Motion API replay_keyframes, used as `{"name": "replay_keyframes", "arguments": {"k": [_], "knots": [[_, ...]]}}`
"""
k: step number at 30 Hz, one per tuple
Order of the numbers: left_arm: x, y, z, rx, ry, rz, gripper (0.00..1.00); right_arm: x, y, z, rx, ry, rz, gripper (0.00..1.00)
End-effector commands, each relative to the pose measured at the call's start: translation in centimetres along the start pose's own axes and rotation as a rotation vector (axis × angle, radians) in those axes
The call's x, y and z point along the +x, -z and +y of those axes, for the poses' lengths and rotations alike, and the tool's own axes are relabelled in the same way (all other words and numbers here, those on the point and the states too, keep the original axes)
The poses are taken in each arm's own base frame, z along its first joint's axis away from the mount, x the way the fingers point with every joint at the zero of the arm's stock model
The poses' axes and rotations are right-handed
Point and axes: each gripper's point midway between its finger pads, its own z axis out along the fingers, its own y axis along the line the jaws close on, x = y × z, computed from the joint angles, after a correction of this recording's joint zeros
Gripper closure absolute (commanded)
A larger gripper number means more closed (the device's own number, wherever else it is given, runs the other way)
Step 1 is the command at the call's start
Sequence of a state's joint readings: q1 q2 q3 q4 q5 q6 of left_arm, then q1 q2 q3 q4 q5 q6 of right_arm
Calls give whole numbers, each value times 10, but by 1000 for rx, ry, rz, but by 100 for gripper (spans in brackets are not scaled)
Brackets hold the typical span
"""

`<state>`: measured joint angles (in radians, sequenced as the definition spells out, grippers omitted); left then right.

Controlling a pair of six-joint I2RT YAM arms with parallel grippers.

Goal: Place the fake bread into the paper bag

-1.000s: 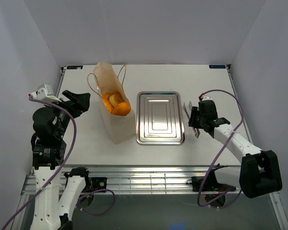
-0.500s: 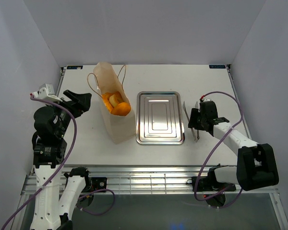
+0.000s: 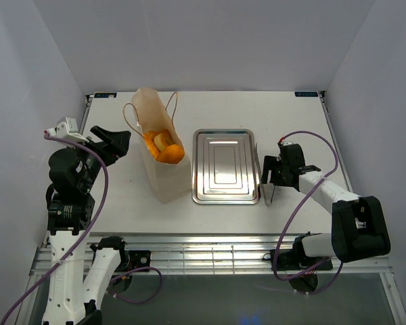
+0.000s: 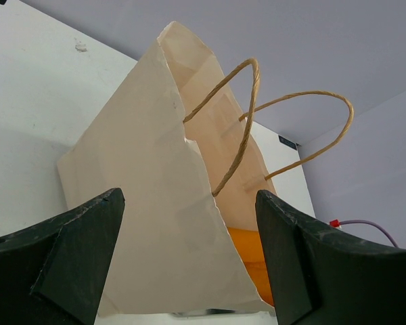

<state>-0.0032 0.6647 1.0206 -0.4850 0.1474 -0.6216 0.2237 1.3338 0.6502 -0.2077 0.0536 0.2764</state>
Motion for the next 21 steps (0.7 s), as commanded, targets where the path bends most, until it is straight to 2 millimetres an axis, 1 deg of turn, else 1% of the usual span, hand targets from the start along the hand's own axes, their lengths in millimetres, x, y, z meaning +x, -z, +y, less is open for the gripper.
{"name": "replay_keyframes", "arguments": {"k": [1,2,3,4,5,9,12,16,19,20,21], "knots": [[1,-1,-3,21,7,0,11,-10,6,0,-6,25,-40,20],[1,-1,-3,20,7,1,11,-11,8,0,-4,28,-45,15],[2,-1,-2,19,8,2,11,-12,9,0,-3,29,-47,6],[2,-1,-2,19,8,2,11,-12,10,0,-5,31,-49,1],[2,-1,-2,19,6,2,11,-15,12,0,-7,31,-60,10],[3,0,-1,17,6,4,11,-19,20,2,-14,30,-77,10],[6,0,0,16,7,9,11,-27,29,4,-20,29,-98,10],[8,0,1,15,14,12,11,-34,44,8,-37,30,-116,10],[12,-1,3,14,20,21,11,-34,52,15,-73,30,-127,10],[14,-2,5,12,22,27,11,-33,55,22,-116,29,-123,10],[15,-2,6,10,24,27,11,-32,56,24,-131,27,-121,10]]}}
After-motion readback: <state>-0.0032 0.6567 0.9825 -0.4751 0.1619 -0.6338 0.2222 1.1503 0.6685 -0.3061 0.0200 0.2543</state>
